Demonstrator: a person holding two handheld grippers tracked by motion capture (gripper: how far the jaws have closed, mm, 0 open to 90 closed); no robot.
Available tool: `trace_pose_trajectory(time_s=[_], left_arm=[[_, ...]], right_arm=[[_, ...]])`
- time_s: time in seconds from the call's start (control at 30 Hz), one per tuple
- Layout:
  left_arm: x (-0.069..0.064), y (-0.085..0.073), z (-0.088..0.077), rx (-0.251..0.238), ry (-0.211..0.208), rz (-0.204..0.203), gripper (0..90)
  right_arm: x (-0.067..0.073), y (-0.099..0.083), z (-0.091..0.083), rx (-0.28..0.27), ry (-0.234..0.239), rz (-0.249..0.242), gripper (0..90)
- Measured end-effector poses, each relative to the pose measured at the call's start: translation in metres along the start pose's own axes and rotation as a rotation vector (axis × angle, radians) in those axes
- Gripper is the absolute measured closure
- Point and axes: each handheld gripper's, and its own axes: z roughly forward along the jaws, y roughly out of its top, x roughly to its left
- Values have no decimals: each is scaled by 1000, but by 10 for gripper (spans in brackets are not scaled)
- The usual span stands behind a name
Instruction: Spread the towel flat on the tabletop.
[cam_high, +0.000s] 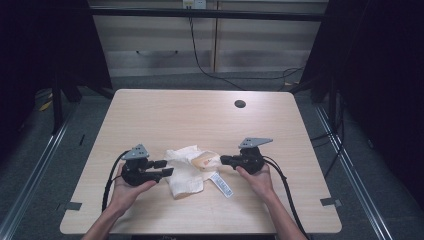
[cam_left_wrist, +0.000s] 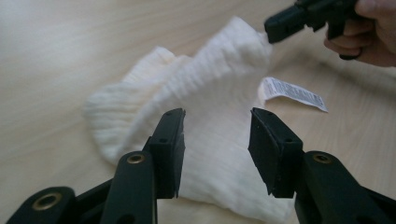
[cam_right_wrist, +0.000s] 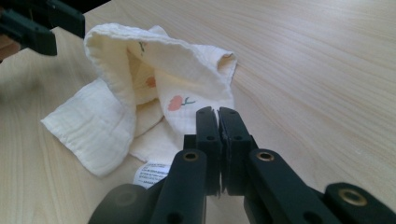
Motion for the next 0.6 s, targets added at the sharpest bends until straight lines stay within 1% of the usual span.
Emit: trace_pose_trajectory(time_s=[0.03,0.07,0.1,0.13,0.17,0.2,0.23,0.27,0.3,0.33,0.37,0.4,0.43,0.47,0.5,0.53,0.6], left_arm=[[-5,0,6,12,-5,8,590],[-5,0,6,12,-5,8,608],[-13,2,13,33,-36,35,608],[-25,6,23,28,-52,73,708],[-25,6,23,28,-52,73,708],[-33,12,38,53,-92,89,714],[-33,12,38,53,-92,89,726],[-36,13,46,71,-87,110,726],[-37,12,55,90,-107,100,729],[-37,12,55,90,-107,100,729],[-39,10,60,113,-103,114,724],[-40,9,63,120,-105,118,724],[-40,5,65,132,-95,127,704],[-40,5,65,132,-95,127,690],[-39,5,65,121,-101,127,690],[-39,5,66,112,-94,115,683],[-39,6,68,114,-101,118,684]], right_arm=[[0,0,0,-1,0,2,880],[0,0,0,-1,0,2,880],[-1,0,1,1,0,2,880],[-2,1,2,-2,0,5,880],[-2,1,2,-2,0,5,880],[-3,1,1,1,0,3,880],[-3,1,1,1,0,3,880],[-3,1,1,0,0,5,880],[-3,0,0,4,2,4,880],[-3,0,0,4,2,4,880],[-3,0,-1,3,3,7,880],[-3,0,-1,3,3,7,880],[-3,-1,-1,4,3,4,880],[-3,-1,-1,4,3,4,880],[-3,-1,-2,3,2,3,880],[-4,-2,-2,4,-2,7,879],[-4,-2,-2,4,-4,6,879]])
